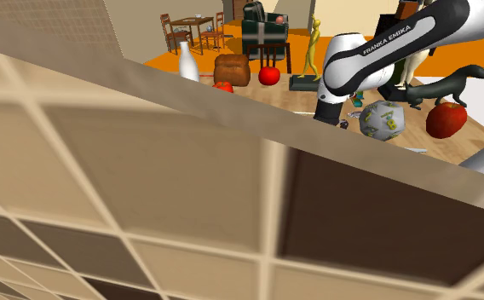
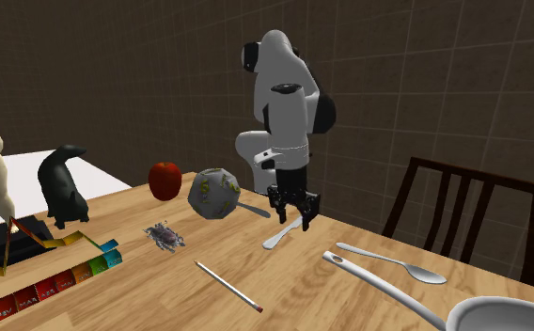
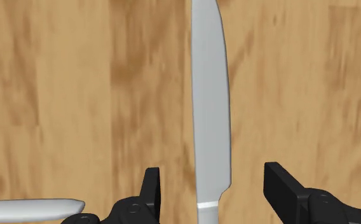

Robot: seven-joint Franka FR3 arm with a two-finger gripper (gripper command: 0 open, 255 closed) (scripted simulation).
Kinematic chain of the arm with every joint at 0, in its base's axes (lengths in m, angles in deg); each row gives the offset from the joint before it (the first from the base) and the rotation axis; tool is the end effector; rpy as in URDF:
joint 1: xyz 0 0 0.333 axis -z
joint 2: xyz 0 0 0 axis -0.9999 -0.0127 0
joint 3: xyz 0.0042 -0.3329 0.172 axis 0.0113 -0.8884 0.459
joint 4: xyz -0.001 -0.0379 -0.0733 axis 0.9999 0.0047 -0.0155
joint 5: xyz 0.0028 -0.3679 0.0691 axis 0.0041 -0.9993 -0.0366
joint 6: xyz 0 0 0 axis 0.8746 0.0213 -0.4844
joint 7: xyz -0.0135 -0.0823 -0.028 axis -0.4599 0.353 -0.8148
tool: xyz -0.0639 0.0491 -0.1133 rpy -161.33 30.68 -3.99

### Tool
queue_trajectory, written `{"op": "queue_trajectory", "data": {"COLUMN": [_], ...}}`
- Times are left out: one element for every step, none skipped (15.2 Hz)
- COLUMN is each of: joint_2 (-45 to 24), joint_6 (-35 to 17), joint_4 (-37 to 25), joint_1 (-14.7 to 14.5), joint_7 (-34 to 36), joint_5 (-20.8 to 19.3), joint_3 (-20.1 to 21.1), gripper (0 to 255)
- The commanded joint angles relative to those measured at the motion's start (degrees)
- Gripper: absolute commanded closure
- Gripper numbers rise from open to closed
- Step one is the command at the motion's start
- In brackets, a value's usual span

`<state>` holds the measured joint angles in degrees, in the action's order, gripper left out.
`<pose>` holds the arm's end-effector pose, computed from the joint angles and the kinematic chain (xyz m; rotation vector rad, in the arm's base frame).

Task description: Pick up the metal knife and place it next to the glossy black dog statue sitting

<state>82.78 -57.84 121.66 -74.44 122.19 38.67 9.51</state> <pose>0.3611 -0.0305 0.3928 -2.7661 1.3150 0.0909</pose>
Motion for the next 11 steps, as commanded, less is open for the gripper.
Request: {"op": "queue_trajectory", "data": {"joint_2": [-0.3,-0.26,-0.35,-0.34,-0.43,-0.3,0.25,0.79,1.29,1.79,2.27], "joint_6": [-0.27,-0.28,-0.29,-0.29,-0.34,-0.38,0.55,1.48,2.39,3.3,4.21], "joint_4": [0.07,0.12,0.05,0.05,0.02,0.15,-0.23,-0.62,-1.03,-1.45,-1.88], "joint_1": [-0.06,-0.05,-0.03,-0.03,-0.02,-0.17,-0.17,-0.17,-0.16,-0.14,-0.12], "joint_7": [-0.1,-0.14,-0.16,-0.16,-0.16,0.04,0.13,0.21,0.29,0.36,0.44], "joint_5": [0.09,0.08,0.06,0.06,0.06,0.15,0.07,-0.01,-0.07,-0.14,-0.21], "joint_3": [0.08,0.05,0.03,0.03,0.04,0.16,0.09,0.02,-0.04,-0.09,-0.15], "gripper": [255,255,255,255,255,255,255,255,255,255,255]}}
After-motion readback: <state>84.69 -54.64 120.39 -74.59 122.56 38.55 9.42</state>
